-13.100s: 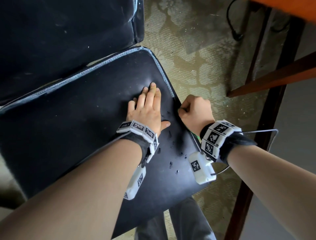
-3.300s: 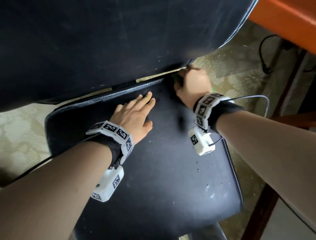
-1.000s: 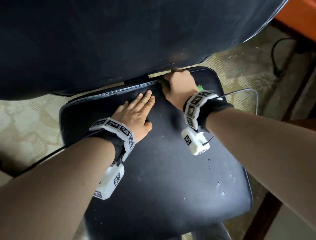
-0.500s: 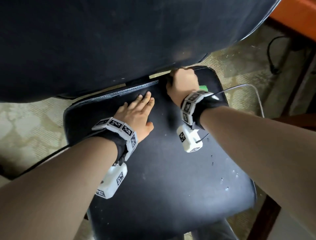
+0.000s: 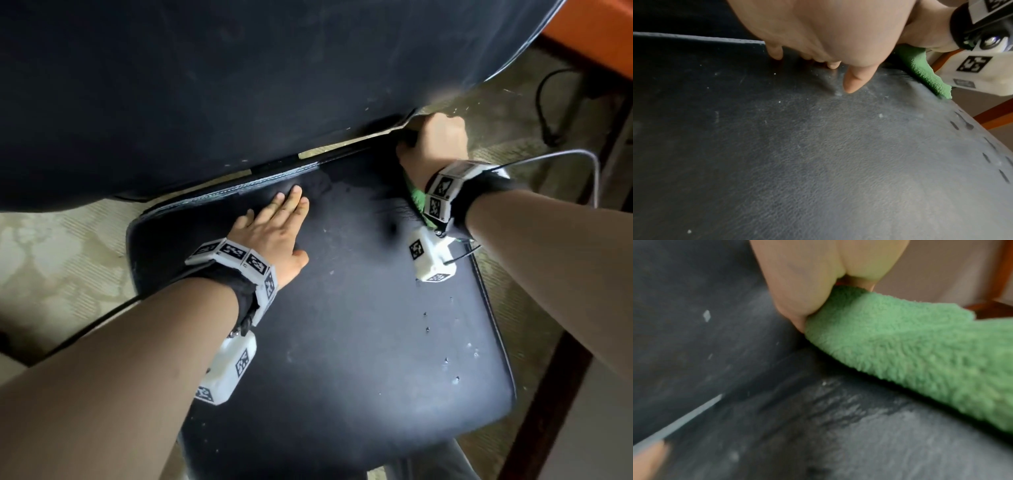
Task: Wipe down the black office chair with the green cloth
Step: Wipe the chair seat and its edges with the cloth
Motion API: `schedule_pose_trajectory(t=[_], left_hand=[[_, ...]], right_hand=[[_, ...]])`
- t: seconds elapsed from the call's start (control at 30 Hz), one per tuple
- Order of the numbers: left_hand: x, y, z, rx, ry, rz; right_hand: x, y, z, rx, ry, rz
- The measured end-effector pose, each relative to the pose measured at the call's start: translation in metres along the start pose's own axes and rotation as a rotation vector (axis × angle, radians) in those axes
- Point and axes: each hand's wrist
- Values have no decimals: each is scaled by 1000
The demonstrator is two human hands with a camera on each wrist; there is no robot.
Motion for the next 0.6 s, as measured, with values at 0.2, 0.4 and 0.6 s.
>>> schedule_pose_trajectory(t=[0.2,0.4,0.6], left_hand=[[-23,20,-6,-59,19,104],[-76,17,-2,-118,-178,63],[-130,-9,14,-12,-212,92]], right_hand=[[-63,40,-24,-59,-167,113],[-112,60,-60,85,-67,166],[-129,18,-77,111,21,213]])
Point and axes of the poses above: each hand's wrist, its own z-axis towards the middle knuckle, its own y-axis out of the back of the hand, x = y × z, and after that the axes turned 3 degrees about -x, right-handed
